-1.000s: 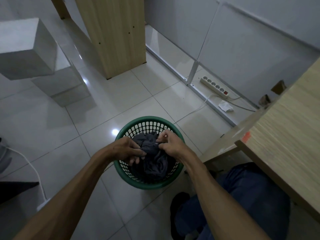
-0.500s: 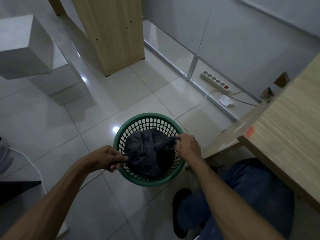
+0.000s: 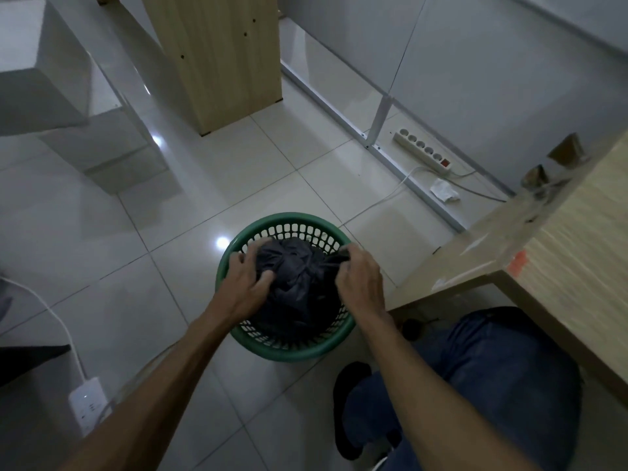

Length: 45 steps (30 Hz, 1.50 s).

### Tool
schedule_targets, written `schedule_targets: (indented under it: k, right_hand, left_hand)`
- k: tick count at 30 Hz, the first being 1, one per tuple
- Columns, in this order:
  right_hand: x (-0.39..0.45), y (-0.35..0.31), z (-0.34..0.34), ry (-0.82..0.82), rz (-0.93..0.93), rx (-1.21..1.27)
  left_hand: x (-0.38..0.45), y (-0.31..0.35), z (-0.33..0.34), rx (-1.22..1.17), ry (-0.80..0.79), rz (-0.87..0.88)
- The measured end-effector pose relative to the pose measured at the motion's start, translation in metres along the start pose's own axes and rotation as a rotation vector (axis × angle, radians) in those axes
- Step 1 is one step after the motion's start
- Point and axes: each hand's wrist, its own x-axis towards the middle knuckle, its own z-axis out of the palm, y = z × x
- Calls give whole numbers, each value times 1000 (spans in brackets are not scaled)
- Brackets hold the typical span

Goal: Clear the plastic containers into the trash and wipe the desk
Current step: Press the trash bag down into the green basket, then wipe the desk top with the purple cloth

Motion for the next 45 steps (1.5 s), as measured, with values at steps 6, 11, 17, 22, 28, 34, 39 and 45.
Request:
schedule_targets:
  k: [6,11,17,22,28,34,39,45]
  right_hand:
    - [-39,2,44,-314,-350,-189]
    - [-42,23,58,-503,-336,-487]
    - [-28,18,58,-635,-279,-572]
    - [-28,3,41,-537,-285,-477]
    - [-31,-47,-1,-351,-360,-409]
    - [-31,-114,-73,-221,-472,-375]
    - [-30,-168,-158,-154,-519,-404]
    - [-31,-196,-277,-30,-546,-408]
  left_hand:
    - [2,-25,51,423,-104,151]
    - [-5,-30,53,700,-221,82]
    - [1,-10,53,772,-379,-29]
    - [2,9,34,699,-281,-28]
    - [-4,59,-19,557,-147,35]
    - [-11,125,-88,547,-42,94]
    - [-22,198,-144,560,52,194]
    - [-42,307,-185,522,142,399]
